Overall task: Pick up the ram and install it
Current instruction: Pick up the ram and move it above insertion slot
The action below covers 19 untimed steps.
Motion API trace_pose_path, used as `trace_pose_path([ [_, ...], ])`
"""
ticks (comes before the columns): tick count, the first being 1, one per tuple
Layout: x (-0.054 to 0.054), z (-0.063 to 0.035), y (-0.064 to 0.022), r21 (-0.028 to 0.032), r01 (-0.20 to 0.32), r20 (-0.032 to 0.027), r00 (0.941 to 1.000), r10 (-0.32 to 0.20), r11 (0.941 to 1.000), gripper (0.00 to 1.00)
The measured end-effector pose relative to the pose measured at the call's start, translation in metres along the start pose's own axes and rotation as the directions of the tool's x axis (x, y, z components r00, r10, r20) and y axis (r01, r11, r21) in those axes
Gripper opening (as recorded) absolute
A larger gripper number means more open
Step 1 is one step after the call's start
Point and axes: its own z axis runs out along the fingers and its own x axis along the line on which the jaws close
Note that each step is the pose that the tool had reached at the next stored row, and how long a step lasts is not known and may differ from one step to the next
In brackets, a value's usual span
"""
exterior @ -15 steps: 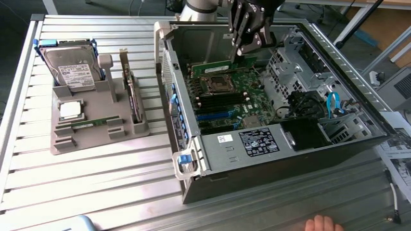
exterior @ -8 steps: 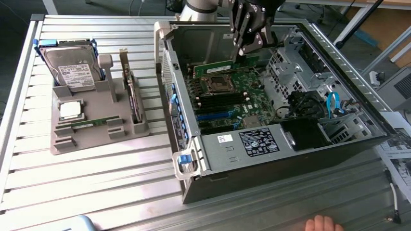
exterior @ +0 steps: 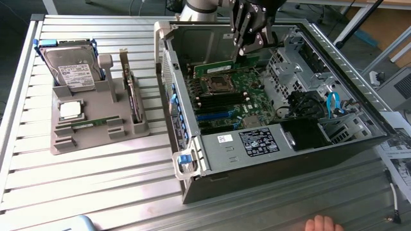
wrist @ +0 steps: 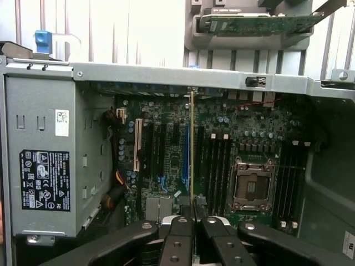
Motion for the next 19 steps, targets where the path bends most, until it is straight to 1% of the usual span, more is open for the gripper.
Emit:
trace_pose_path([
  [2,0.0001,0.0002,-0.0016,-0.0193,0.0,0.0011,1.0,0.0,0.9998,0.12],
  [4,0.0003,0.0007,-0.0038,-0.047,-0.001,0.0029,1.0,0.001,0.9989,0.12],
  [5,0.0004,0.0011,-0.0058,-0.0694,-0.001,0.0044,1.0,0.002,0.9976,0.12],
  [6,0.0006,0.0012,-0.007,-0.0823,-0.001,0.0051,1.0,0.002,0.9966,0.12],
  [7,0.0006,0.0013,-0.0074,-0.0883,-0.001,0.0056,1.0,0.002,0.9961,0.12],
  [11,0.0006,0.0012,-0.0074,-0.0886,-0.001,0.0056,1.0,0.002,0.9961,0.12],
  [14,0.0005,0.0013,-0.0074,-0.0883,-0.002,0.009,1.0,0.003,0.9961,0.12],
  [19,0.0009,0.0026,-0.0076,-0.0883,-0.008,0.0087,0.9999,0.008,0.9961,0.12],
])
